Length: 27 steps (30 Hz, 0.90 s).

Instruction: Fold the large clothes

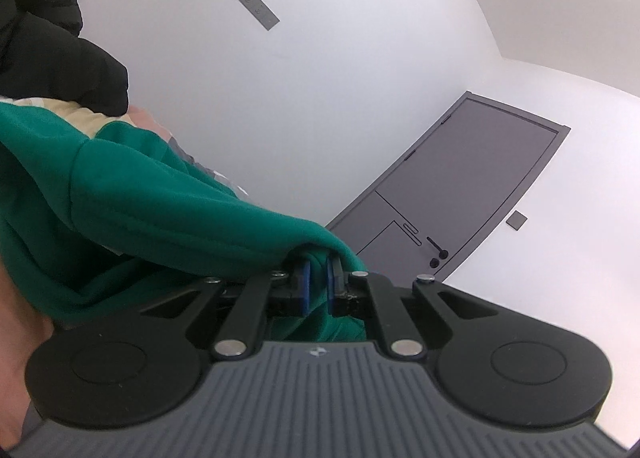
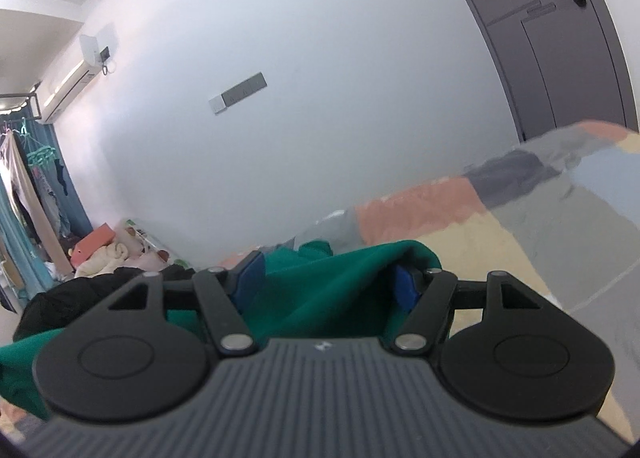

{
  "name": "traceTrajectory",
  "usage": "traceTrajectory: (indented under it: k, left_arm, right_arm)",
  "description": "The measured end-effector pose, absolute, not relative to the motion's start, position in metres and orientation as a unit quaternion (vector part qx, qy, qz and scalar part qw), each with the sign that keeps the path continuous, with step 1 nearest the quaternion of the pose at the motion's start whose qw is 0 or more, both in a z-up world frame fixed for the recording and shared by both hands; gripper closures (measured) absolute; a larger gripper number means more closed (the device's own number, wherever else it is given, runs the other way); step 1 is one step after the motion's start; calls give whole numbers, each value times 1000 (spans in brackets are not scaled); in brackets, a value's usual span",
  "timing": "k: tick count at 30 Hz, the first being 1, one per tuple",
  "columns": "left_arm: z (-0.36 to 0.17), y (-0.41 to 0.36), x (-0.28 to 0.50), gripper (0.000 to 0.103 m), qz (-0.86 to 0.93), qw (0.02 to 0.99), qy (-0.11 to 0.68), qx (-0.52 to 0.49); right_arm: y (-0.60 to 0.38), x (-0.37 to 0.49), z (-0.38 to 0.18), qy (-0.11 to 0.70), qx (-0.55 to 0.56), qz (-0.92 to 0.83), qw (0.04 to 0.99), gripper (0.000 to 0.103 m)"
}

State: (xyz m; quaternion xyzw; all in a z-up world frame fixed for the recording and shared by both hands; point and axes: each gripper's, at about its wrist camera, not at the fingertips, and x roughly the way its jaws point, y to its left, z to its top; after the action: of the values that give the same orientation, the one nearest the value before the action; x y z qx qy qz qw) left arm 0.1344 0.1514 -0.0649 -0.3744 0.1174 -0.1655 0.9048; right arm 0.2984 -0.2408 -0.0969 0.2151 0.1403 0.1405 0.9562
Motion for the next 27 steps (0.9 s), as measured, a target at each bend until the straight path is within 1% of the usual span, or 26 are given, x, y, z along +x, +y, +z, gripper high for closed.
traceTrajectory:
  k: [3,8,10,11,12,13,14,15,16,17,19,23,27]
  left_arm:
    - [-71,154,145,94,-151,899,140,-386]
    - [-81,153,154,93,-114,889,185,-404]
    - [-88,152,158,89,-104,881,208,-412]
    - [-90,152,159,83,-100,878,217,-414]
    - [-93,152,159,71,-91,875,231,-416]
    - [-96,152,159,56,-85,871,241,-419]
    - [-98,153,160,49,-74,867,255,-422]
    - [-101,154,161,37,-64,863,267,-423]
    - [-105,155,161,31,-54,859,280,-426]
    - [-108,156,162,30,-49,852,288,-434]
    - [-117,160,164,25,-42,835,303,-458]
    - [-129,166,170,24,-36,814,312,-489]
    - [-138,167,178,24,-39,812,301,-499]
  right_arm:
    - [-243,305,-101,158,239,144,947,35]
    - [-254,293,-120,240,285,156,915,32]
    - [-259,279,-124,260,304,175,900,32]
    - [-260,273,-124,264,309,182,895,32]
    - [-262,266,-123,266,314,187,892,32]
    - [-262,259,-122,266,319,192,889,32]
    - [-262,254,-121,268,323,195,887,32]
    - [-261,250,-120,270,327,196,884,32]
    - [-261,245,-122,274,330,196,882,31]
    - [-261,240,-124,283,334,193,878,27]
    - [-258,234,-128,303,334,183,874,24]
    - [-248,232,-138,342,313,167,870,24]
    - [-243,246,-157,378,341,161,846,24]
